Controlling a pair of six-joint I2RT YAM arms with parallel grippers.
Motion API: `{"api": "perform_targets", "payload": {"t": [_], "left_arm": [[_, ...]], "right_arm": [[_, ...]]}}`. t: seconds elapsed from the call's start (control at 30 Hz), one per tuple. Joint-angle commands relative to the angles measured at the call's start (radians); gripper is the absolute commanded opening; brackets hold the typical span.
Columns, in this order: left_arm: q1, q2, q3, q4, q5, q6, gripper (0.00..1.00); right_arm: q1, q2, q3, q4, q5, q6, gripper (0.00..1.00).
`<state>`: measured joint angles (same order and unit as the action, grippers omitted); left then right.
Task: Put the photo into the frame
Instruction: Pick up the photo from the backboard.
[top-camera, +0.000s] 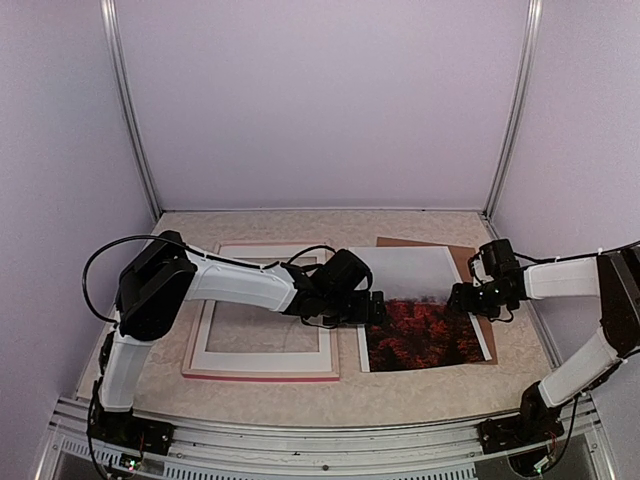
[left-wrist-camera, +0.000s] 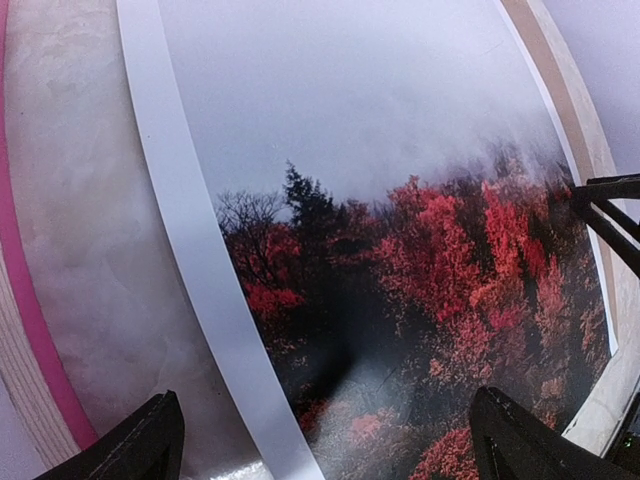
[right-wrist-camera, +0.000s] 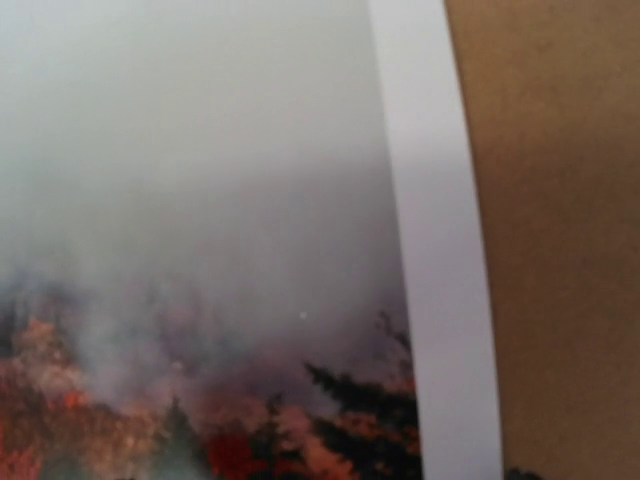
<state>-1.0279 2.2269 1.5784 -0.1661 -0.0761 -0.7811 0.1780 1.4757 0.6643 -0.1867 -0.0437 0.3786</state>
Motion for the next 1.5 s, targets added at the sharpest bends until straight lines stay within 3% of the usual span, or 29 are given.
{"api": "perform_targets", "payload": {"t": [0.0,0.27,0.67,1.1,1.27,1.47], "left_arm": [[0.013,0.03,-0.047,-0.004,0.01,-0.023,0.99],[0.014,0.028,-0.121,0.092,0.11,-0.116,0.9],[0.017,-0.035,-0.189,0.083,0.2,-0.214,0.91],[0.013,0.033,0.032,-0.224,0.262,-0.187,0.99],[0.014,0.098,0.097,-0.23,0.333,-0.221,0.97],[0.02,0.085,0.037,-0.148,0.35,-0.284,0.93]], "right_arm": [[-0.008,0.014,-0.032,0.023,-0.055,0.015,0.78],[0.002,-0.018,-0.092,0.062,-0.124,0.054,0.76],[0.043,-0.089,-0.147,0.085,-0.067,0.11,0.76],[0.046,-0.121,-0.163,0.116,-0.012,0.116,0.77],[0.052,-0.087,-0.168,0.145,-0.044,0.104,0.77],[0.088,-0.112,-0.18,0.148,-0.063,0.121,0.77]]}}
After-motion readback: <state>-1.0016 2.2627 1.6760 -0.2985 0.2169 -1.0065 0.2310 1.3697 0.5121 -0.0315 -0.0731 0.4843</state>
